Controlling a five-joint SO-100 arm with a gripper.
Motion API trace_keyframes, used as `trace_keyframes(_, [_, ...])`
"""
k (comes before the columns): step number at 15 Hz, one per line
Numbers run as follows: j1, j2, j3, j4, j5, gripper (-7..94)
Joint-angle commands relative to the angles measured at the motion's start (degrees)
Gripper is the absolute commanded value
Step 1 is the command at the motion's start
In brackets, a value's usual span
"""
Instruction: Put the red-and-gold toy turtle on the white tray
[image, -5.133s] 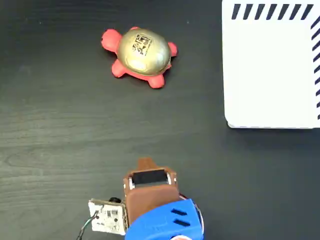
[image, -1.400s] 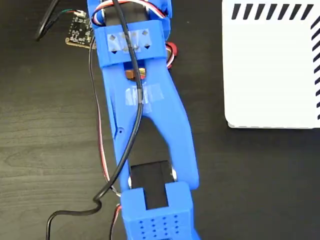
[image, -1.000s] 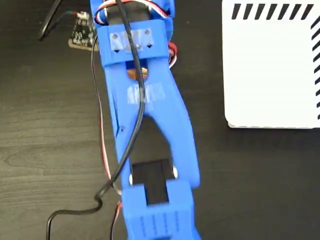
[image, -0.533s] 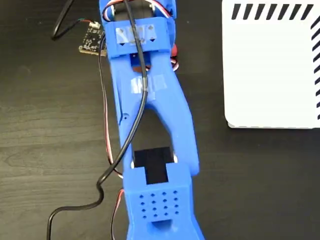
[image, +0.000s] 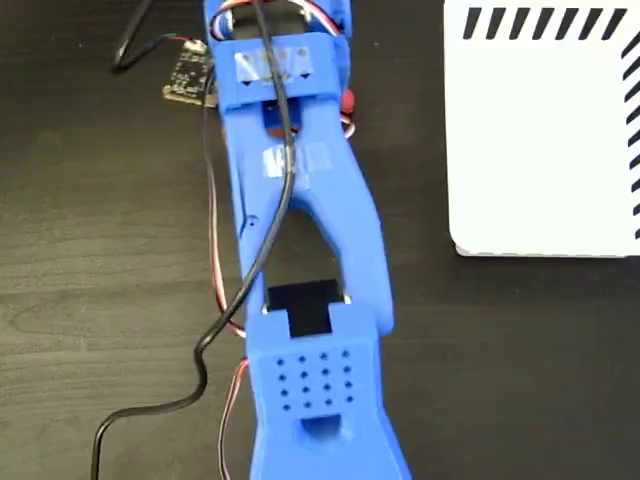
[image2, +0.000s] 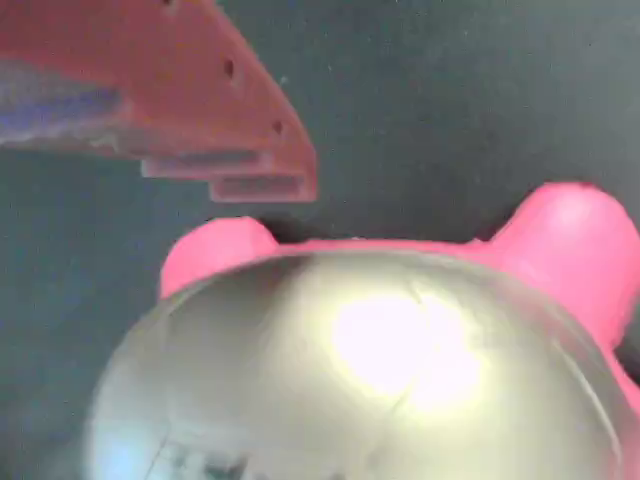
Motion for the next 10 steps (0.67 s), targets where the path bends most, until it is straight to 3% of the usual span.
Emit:
trace_keyframes(1, [0.44,1.14,-4.13,0.35,1.32,62])
trace_keyframes(9, [-0.62,-1.05,-4.13,0.00,1.41,62])
trace_keyframes(10, [-0.09,-1.14,-3.96,-0.70,1.14,57])
